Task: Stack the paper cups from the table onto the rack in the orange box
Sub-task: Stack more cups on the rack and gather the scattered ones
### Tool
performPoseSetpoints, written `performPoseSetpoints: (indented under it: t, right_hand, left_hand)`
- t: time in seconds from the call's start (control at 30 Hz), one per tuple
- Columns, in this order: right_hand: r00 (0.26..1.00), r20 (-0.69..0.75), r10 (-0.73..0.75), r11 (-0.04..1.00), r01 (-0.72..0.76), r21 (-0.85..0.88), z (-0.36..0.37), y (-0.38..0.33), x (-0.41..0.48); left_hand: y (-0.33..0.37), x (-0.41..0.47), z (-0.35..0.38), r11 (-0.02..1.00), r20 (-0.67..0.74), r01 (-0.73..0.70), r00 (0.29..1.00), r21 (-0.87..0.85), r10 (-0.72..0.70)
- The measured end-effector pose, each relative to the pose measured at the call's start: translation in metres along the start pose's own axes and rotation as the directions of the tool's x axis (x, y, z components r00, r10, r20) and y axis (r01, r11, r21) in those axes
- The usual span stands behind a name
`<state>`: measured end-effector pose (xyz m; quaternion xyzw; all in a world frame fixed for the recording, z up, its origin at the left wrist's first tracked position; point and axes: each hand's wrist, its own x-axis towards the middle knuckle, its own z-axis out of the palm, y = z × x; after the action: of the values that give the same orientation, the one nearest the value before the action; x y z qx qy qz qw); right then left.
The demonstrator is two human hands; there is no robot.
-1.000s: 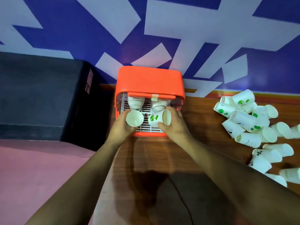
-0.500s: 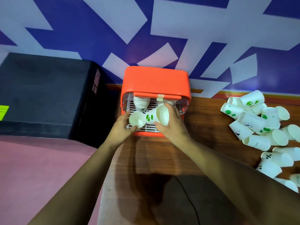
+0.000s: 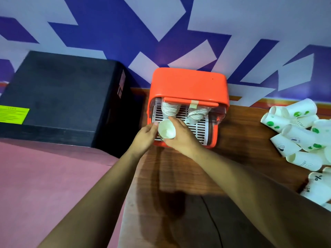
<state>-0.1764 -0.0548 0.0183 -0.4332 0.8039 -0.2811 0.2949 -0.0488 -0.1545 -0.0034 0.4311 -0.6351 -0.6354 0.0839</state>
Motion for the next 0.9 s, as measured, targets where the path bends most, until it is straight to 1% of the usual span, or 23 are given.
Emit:
performPoseSetpoints:
  t: [0.1,0.17,0.23,0.3,0.43,0.57,0.67,0.73,0.8,0.9]
  right_hand:
    - [0.994,0.052,0.094,0.995,-0.095,0.015,0.004,0.008,0.002]
    - [0.992,0.056,0.115,0.993,-0.115,-0.010,0.005,0.014,0.001]
    - [0.989,0.071,0.130,0.991,-0.131,0.007,0.004,0.017,-0.001]
    - [0.989,0.063,0.135,0.990,-0.136,0.021,0.005,0.020,-0.001]
    - [0.987,-0.016,0.159,0.984,-0.157,0.078,0.009,0.026,0.004]
    - [0.984,-0.023,0.176,0.978,-0.172,0.116,0.011,0.029,0.007]
    - [0.978,-0.048,0.201,0.976,-0.196,0.097,0.000,0.029,-0.002]
    - [0.974,-0.062,0.220,0.972,-0.213,0.101,-0.017,0.030,-0.017]
    - [0.973,-0.089,0.212,0.977,-0.208,0.051,-0.040,0.037,-0.036]
    - [0.962,-0.144,0.231,0.969,-0.241,-0.053,-0.084,0.056,-0.071]
  left_hand:
    - [-0.005,0.002,0.000,0.985,0.040,-0.051,0.998,0.163,0.045]
    - [-0.006,0.005,0.001,0.966,0.039,-0.074,0.997,0.246,0.067]
    - [-0.007,0.011,0.003,0.947,0.031,-0.092,0.996,0.309,0.087]
    - [-0.008,0.015,0.004,0.940,0.012,-0.098,0.995,0.325,0.099]
    - [-0.008,0.020,0.009,0.958,-0.034,-0.095,0.994,0.271,0.108]
    - [-0.004,0.019,0.012,0.949,-0.068,-0.102,0.990,0.298,0.127]
    - [-0.001,0.007,0.008,0.951,-0.137,-0.121,0.977,0.286,0.166]
    - [0.000,-0.008,0.004,0.946,-0.149,-0.144,0.970,0.291,0.193]
    - [0.004,-0.024,0.005,0.929,-0.118,-0.168,0.969,0.329,0.217]
    - [0.017,-0.041,0.021,0.896,0.011,-0.200,0.977,0.395,0.213]
